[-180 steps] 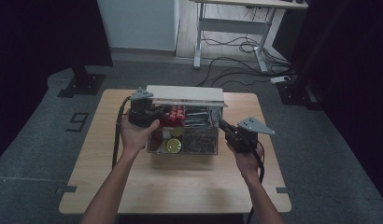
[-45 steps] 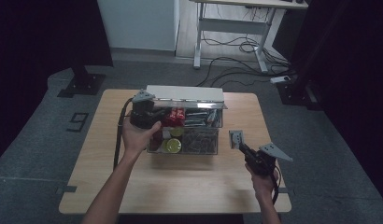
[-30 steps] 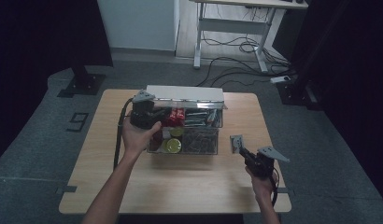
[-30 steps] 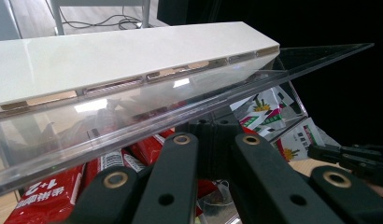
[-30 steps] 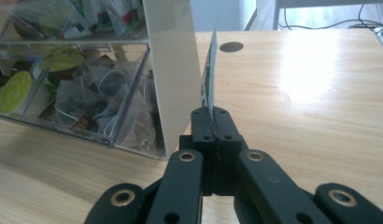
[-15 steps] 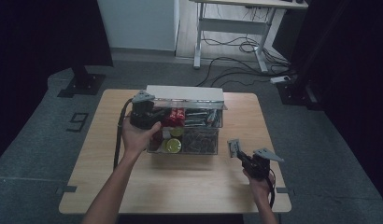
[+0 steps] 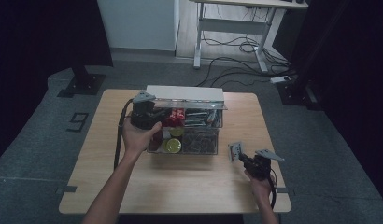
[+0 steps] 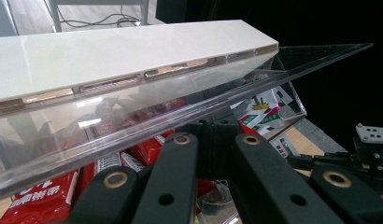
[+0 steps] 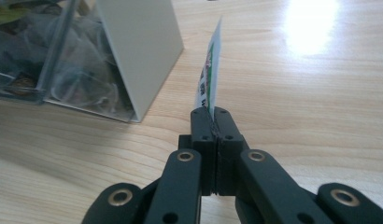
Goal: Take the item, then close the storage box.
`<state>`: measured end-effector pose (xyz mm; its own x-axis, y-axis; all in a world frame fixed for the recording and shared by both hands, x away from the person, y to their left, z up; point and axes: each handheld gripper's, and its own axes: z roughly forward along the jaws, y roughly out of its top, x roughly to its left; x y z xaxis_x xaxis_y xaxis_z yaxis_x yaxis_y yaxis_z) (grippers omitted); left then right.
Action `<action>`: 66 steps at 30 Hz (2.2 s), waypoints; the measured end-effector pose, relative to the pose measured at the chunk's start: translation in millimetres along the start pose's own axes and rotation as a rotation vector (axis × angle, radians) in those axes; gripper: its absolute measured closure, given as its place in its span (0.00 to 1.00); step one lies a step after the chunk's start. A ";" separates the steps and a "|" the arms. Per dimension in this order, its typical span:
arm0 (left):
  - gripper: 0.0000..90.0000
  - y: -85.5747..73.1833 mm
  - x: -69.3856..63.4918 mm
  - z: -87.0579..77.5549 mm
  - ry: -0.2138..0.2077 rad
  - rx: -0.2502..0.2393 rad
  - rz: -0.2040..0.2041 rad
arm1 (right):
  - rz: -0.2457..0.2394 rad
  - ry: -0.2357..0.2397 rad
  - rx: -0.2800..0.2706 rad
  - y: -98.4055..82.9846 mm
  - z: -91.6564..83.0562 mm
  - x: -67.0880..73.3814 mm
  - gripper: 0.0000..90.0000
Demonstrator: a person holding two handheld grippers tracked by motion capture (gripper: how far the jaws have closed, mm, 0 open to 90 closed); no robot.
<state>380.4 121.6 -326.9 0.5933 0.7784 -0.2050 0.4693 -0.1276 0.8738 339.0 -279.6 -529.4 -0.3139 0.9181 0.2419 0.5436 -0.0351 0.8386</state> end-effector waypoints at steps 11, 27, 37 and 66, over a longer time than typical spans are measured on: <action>1.00 0.1 -1.3 1.1 -0.001 0.001 0.002 | 0.018 -0.055 0.046 -4.5 5.1 -12.2 0.91; 1.00 -1.5 -1.6 1.8 -0.006 0.001 0.000 | -0.016 -0.155 0.135 -8.1 13.1 -15.3 0.71; 1.00 -1.2 -3.5 0.0 -0.006 -0.001 0.006 | -0.036 -0.214 0.118 -6.5 10.9 -11.6 0.56; 1.00 -16.1 -7.7 -3.1 -0.021 0.004 0.001 | -0.019 -0.089 0.002 5.1 -10.5 2.8 0.59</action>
<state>366.3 119.6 -338.1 0.6072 0.7654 -0.2133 0.4711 -0.1306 0.8723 332.7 -281.4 -519.4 -0.2538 0.9499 0.1822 0.5397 -0.0172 0.8417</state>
